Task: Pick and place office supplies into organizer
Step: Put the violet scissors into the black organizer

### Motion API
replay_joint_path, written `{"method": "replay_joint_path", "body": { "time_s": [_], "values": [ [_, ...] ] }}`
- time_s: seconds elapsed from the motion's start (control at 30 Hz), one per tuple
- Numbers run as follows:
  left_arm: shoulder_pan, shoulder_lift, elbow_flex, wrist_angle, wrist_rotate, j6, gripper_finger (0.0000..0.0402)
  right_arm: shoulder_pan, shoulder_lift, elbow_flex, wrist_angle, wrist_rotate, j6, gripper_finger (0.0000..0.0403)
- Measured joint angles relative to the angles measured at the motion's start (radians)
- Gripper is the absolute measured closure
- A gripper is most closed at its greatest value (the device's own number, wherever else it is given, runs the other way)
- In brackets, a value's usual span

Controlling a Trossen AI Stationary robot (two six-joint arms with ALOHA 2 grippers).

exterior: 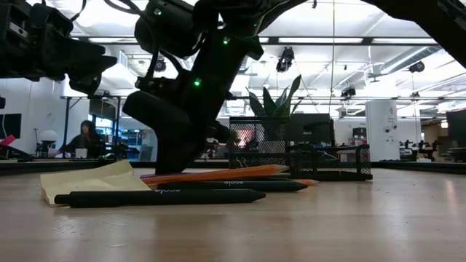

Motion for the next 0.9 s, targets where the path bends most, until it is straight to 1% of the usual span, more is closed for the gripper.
{"method": "replay_joint_path", "body": {
  "time_s": [0.1, 0.23, 0.37, 0.53, 0.67, 0.8, 0.87, 0.9],
  "values": [
    [0.000, 0.000, 0.000, 0.000, 0.000, 0.000, 0.0261, 0.000, 0.000, -0.001, -0.004, 0.000, -0.009, 0.0324],
    [0.000, 0.000, 0.000, 0.000, 0.000, 0.000, 0.0261, 0.001, 0.000, -0.002, -0.007, 0.012, -0.013, 0.0338],
    [0.000, 0.000, 0.000, 0.000, 0.000, 0.000, 0.0261, 0.001, 0.000, 0.008, -0.016, 0.013, 0.005, 0.0349],
    [0.000, 0.000, 0.000, 0.000, 0.000, 0.000, 0.0261, -0.001, 0.006, 0.041, -0.025, 0.013, 0.062, 0.0350],
    [0.000, 0.000, 0.000, 0.000, 0.000, 0.000, 0.0261, -0.001, 0.006, 0.085, -0.010, 0.009, 0.102, 0.0352],
    [0.000, 0.000, 0.000, 0.000, 0.000, 0.000, 0.0261, 0.004, -0.002, 0.166, -0.004, 0.020, 0.115, 0.0352],
    [0.000, 0.000, 0.000, 0.000, 0.000, 0.000, 0.0261, 0.010, -0.002, 0.213, -0.007, 0.061, 0.115, 0.0351],
    [0.000, 0.000, 0.000, 0.000, 0.000, 0.000, 0.0261, 0.015, -0.002, 0.238, -0.018, 0.098, 0.115, 0.0349]
  ]
}}
